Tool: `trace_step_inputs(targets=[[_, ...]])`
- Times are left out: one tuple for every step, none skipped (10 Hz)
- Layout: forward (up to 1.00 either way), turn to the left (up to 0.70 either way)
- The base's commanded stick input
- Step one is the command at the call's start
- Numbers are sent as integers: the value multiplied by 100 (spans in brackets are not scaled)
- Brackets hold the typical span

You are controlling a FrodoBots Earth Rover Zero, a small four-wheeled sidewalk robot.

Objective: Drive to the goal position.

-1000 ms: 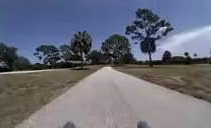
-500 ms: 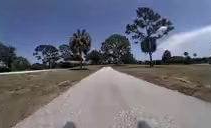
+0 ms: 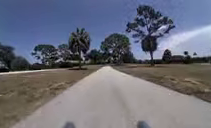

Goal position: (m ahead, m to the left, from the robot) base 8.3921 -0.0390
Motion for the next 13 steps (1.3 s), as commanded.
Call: trace_step_inputs(targets=[[100, 0], [100, 0], [100, 0], [100, 0], [100, 0], [100, 0], [100, 0], [100, 0], [100, 0], [100, 0], [100, 0], [100, 0], [100, 0]])
